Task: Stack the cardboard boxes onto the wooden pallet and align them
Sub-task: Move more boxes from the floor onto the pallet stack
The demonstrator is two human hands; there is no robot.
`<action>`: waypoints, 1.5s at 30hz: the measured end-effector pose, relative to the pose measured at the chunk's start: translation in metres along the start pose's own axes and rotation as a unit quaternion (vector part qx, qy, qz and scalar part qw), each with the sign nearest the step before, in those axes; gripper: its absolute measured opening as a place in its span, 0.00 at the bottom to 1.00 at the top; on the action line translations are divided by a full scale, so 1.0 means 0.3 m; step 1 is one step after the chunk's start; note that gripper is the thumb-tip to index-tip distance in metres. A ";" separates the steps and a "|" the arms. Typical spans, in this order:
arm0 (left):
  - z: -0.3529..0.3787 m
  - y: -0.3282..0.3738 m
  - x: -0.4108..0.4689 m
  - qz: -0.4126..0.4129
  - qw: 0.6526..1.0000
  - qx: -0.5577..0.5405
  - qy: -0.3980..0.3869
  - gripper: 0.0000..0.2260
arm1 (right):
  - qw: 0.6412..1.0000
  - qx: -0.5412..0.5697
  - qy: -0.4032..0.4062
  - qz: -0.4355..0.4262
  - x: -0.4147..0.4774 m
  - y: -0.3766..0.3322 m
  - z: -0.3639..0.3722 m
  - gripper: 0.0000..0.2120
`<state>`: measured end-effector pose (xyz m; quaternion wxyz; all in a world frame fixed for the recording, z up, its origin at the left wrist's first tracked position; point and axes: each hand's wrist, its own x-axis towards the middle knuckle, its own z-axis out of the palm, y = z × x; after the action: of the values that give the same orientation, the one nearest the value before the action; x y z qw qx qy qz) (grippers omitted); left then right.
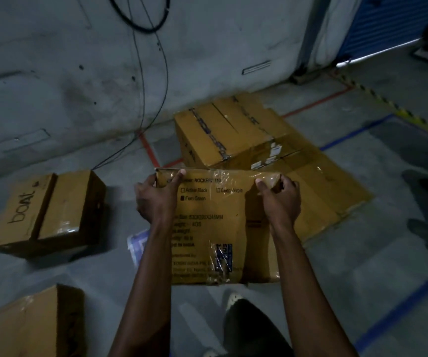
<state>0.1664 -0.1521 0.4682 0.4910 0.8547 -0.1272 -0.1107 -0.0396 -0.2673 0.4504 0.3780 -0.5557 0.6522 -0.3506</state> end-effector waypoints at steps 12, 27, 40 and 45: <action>0.675 0.291 -0.535 -0.018 0.987 0.110 -0.118 0.23 | 0.992 -0.086 0.048 0.084 0.557 0.355 -0.657 0.28; 1.589 0.596 -0.854 -0.146 0.979 -0.033 -0.136 0.10 | 0.984 -0.158 0.049 0.072 1.404 0.523 -1.137 0.32; 2.153 0.933 -0.673 -0.187 0.980 -0.011 -0.070 0.13 | 0.980 -0.161 -0.057 0.099 2.178 0.477 -1.077 0.36; 2.308 0.982 -0.686 -0.187 0.981 -0.025 -0.038 0.13 | 0.976 -0.170 -0.098 0.093 2.381 0.498 -1.033 0.37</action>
<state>-0.2774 -0.7896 0.3954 0.4780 0.8458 0.0193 -0.2360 -0.4511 -0.9425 0.3906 0.3709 -0.5806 0.7109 -0.1413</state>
